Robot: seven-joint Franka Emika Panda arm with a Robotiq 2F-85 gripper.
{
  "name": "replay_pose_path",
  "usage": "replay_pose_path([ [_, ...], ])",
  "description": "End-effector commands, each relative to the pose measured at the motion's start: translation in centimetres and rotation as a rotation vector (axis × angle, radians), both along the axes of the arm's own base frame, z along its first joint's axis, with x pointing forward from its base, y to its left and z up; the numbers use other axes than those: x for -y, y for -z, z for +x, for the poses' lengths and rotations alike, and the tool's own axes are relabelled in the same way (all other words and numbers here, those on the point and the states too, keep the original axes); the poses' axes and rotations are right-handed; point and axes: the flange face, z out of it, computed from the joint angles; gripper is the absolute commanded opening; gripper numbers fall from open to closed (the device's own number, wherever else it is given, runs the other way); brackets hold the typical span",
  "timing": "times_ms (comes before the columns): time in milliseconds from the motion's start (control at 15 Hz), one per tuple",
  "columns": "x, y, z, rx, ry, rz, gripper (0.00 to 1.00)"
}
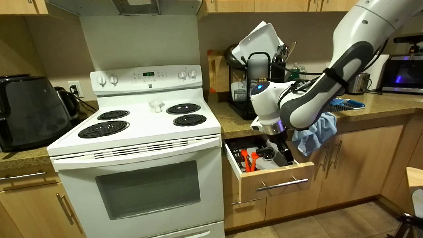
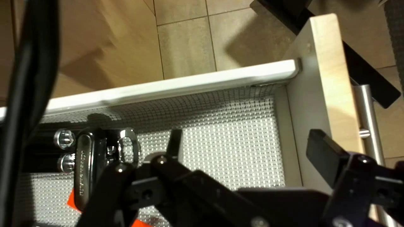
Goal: Open the top drawer of the kitchen unit
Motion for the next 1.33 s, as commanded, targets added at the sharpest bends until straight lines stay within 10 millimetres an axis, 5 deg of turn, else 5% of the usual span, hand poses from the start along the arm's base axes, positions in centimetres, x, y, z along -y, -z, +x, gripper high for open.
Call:
replay_pose_path([
  [0, 0.6, -0.8, -0.1, 0.056, 0.021, -0.017, 1.00],
  [600, 2.6, -3.0, 4.4, 0.244, 0.138, -0.046, 1.00],
  [1267, 3.2, -6.0, 5.1, 0.151, 0.155, 0.021, 1.00],
])
